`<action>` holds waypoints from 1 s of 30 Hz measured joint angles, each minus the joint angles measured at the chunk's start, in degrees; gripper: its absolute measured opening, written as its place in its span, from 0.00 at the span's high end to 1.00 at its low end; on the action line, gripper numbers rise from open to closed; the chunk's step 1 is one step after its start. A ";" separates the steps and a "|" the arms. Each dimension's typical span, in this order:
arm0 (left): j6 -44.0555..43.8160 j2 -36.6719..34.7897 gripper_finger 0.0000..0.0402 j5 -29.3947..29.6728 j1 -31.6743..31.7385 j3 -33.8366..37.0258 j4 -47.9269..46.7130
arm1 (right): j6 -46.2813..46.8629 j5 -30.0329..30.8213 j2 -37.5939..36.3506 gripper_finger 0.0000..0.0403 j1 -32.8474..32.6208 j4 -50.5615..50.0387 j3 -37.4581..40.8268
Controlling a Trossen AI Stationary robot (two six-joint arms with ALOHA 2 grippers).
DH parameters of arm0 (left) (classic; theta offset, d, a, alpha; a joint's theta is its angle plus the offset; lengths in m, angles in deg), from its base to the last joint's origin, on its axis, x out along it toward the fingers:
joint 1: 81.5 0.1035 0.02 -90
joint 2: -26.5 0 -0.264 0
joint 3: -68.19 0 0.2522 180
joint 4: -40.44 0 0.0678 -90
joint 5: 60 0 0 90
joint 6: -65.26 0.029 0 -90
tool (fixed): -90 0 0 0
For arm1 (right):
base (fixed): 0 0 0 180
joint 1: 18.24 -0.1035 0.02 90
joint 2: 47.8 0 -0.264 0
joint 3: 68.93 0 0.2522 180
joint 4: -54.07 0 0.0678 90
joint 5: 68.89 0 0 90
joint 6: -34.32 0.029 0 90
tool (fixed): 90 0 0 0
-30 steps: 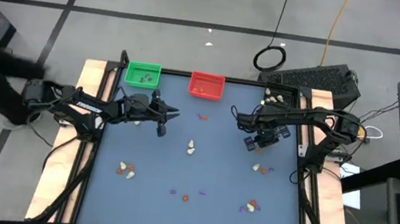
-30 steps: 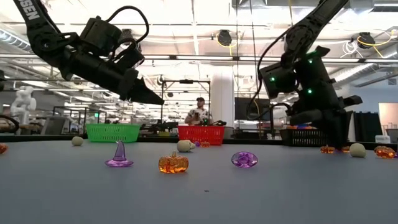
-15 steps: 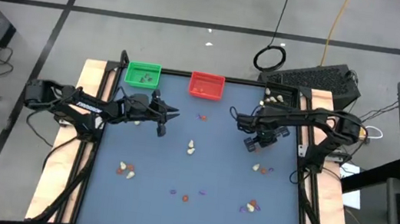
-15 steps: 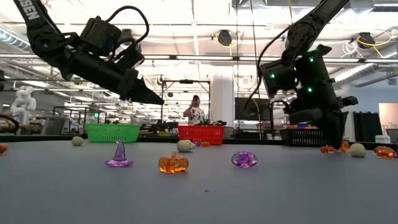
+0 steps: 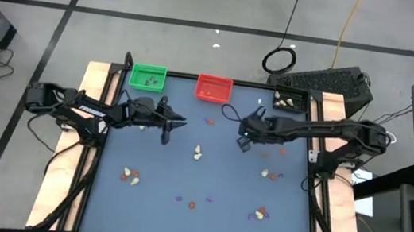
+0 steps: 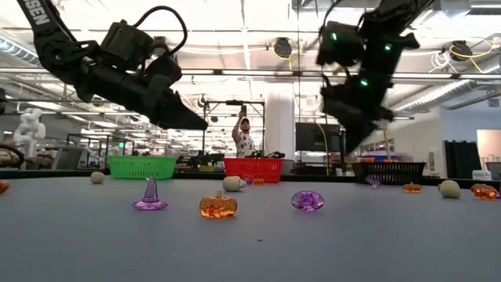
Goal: Sort Halloween decoration
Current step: Put the purple witch hat toy into the green bin
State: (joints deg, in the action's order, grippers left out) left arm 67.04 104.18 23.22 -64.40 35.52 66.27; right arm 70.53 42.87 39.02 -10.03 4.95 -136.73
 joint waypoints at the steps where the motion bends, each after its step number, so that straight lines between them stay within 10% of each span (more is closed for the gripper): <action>1: 0.00 0.01 0.79 -1.07 -0.01 0.00 0.01 | -1.59 1.18 0.19 1.00 -0.61 3.87 -0.02; 7: 0.02 -0.01 0.79 -2.29 -0.02 0.00 0.18 | -8.98 1.94 0.92 1.00 -2.85 18.14 -0.13; 20: 0.02 -0.01 0.79 -2.43 -0.02 0.00 0.16 | 4.37 -4.34 0.85 0.83 -5.35 -10.62 -0.07; 30: 0.00 -0.01 0.79 -2.21 -0.02 0.00 0.17 | 22.73 -8.43 1.31 0.72 -5.18 -14.15 -0.07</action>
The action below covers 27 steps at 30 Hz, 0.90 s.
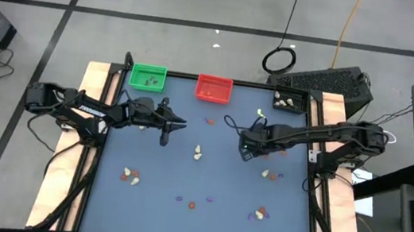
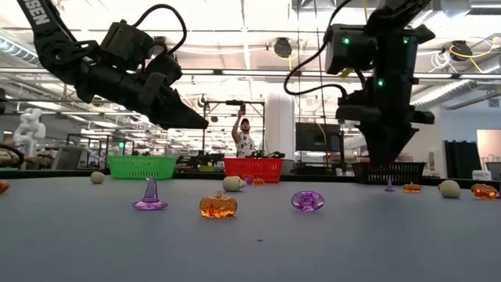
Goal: Sort Halloween decoration
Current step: Put the purple witch hat toy into the green bin
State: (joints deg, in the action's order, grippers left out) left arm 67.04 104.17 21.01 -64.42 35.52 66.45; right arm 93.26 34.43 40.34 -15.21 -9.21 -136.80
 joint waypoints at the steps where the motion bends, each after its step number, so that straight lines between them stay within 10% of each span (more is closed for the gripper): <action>1: 0.00 0.00 0.79 0.02 0.00 0.01 0.00 | 1.31 0.00 0.44 0.73 0.00 -0.78 0.00; 27: 0.00 0.00 0.79 0.52 0.02 0.02 0.00 | 1.02 6.40 8.85 0.99 -0.15 1.61 0.11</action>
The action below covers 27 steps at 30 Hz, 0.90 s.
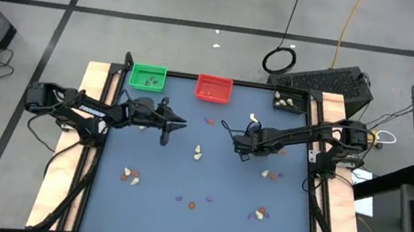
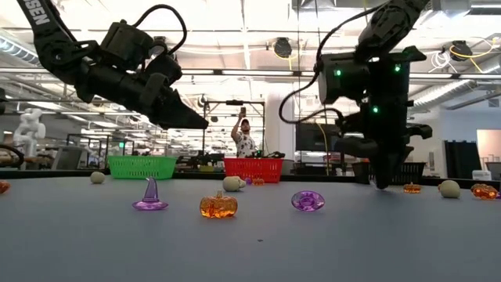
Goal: Sort Halloween decoration
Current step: Put the purple witch hat toy into the green bin
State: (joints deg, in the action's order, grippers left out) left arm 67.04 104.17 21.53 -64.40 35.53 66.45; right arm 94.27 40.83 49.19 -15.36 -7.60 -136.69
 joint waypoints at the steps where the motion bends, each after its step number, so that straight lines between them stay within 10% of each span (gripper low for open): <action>1: 0.00 0.00 0.79 0.02 0.00 -0.02 0.00 | -0.59 0.04 -0.44 0.99 -0.06 0.16 0.00; 27: -4.23 7.88 0.79 -5.16 -6.15 -1.84 12.93 | -48.32 7.26 -2.43 1.00 -9.39 48.70 -0.07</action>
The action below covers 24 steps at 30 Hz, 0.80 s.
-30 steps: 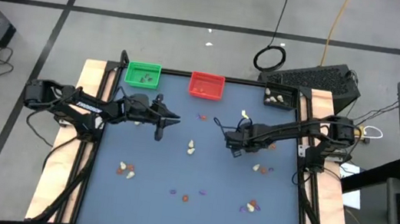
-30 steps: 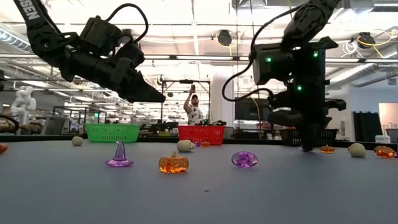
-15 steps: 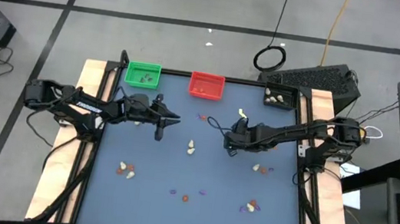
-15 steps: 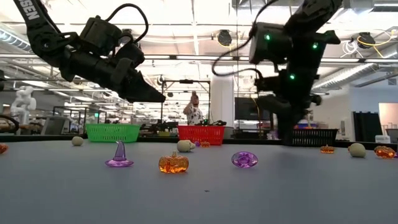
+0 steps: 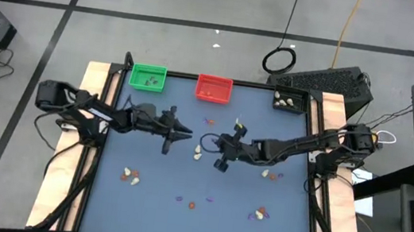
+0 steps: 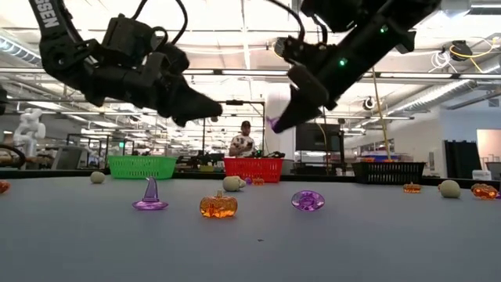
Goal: Sort Halloween decoration
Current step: Put the purple witch hat toy into the green bin
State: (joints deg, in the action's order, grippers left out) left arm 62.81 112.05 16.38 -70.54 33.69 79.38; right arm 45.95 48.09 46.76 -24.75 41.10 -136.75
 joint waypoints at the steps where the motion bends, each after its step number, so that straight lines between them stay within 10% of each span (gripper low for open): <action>1: 0.17 0.74 0.79 0.15 -0.73 -0.78 0.18 | -1.23 0.00 0.00 1.00 -0.31 0.90 0.00; 16: 1.85 8.65 0.47 7.67 -7.41 -8.34 2.09 | -6.58 0.03 0.00 1.00 -2.62 5.67 0.00; 24: 1.76 11.62 0.46 5.26 -8.15 -11.43 1.53 | -8.26 -0.11 0.00 1.00 -2.65 7.75 -0.02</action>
State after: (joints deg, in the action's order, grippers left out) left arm 64.57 123.67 21.63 -78.69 22.26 80.90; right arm 37.70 47.98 46.76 -27.39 48.85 -136.77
